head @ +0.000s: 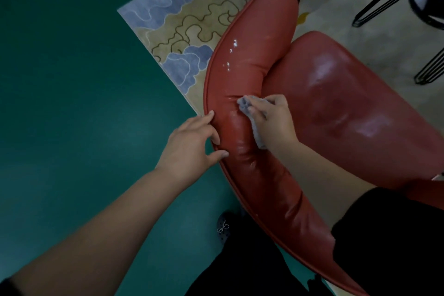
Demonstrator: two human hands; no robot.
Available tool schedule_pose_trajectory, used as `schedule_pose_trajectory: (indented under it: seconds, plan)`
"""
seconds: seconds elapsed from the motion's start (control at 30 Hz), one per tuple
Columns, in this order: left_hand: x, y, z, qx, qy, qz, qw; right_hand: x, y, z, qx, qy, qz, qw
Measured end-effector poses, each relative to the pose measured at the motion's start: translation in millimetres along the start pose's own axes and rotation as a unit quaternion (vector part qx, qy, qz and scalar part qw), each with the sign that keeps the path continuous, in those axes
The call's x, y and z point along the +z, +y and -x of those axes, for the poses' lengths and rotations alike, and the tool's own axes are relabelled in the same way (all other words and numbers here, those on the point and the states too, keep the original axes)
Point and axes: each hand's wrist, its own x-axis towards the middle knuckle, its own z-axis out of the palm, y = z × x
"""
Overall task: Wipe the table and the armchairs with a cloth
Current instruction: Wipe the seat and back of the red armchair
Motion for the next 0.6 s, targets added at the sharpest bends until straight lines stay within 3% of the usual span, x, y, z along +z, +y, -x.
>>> schedule_pose_trajectory:
  seconds: [0.07,0.13,0.27,0.37,0.47,0.6]
  plan:
    - [-3,1,-6,-0.003,0.002,0.001,1.000,0,-4,-3,-0.019,0.024,-0.021,0.999]
    - [-5,1,-11,-0.010,0.005,-0.006,1.000,6,-11,4,-0.088,0.001,-0.021,0.996]
    - [-8,3,-19,-0.017,0.007,-0.019,1.000,14,-14,3,-0.162,-0.053,0.106,0.980]
    - [-13,3,-24,-0.020,0.010,-0.019,1.000,6,-6,-10,-0.142,-0.058,0.112,0.982]
    - [-19,1,-28,-0.027,0.002,-0.023,0.999,-7,3,-18,-0.037,-0.047,0.027,0.998]
    - [-22,-4,-32,-0.025,0.002,-0.029,0.999,-16,3,-26,-0.001,0.022,-0.052,0.998]
